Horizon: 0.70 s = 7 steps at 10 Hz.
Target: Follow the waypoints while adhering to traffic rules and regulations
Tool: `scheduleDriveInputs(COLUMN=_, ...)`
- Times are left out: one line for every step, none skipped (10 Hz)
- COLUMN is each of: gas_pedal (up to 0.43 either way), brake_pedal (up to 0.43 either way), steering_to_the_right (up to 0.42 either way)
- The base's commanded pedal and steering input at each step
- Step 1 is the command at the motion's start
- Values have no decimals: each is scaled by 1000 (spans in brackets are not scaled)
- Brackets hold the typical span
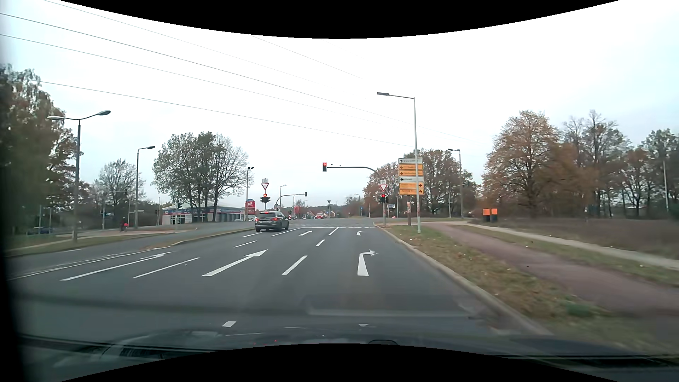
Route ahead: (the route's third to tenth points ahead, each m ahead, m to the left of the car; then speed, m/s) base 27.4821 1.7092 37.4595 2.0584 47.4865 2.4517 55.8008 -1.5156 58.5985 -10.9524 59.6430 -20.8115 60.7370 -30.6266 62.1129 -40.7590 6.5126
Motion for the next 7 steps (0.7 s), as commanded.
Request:
scheduleDriveInputs(gas_pedal=0, brake_pedal=49, steering_to_the_right=-4)
scheduleDriveInputs(gas_pedal=0, brake_pedal=49, steering_to_the_right=-4)
scheduleDriveInputs(gas_pedal=0, brake_pedal=43, steering_to_the_right=-4)
scheduleDriveInputs(gas_pedal=0, brake_pedal=43, steering_to_the_right=-3)
scheduleDriveInputs(gas_pedal=0, brake_pedal=43, steering_to_the_right=0)
scheduleDriveInputs(gas_pedal=0, brake_pedal=37, steering_to_the_right=1)
scheduleDriveInputs(gas_pedal=0, brake_pedal=37, steering_to_the_right=1)
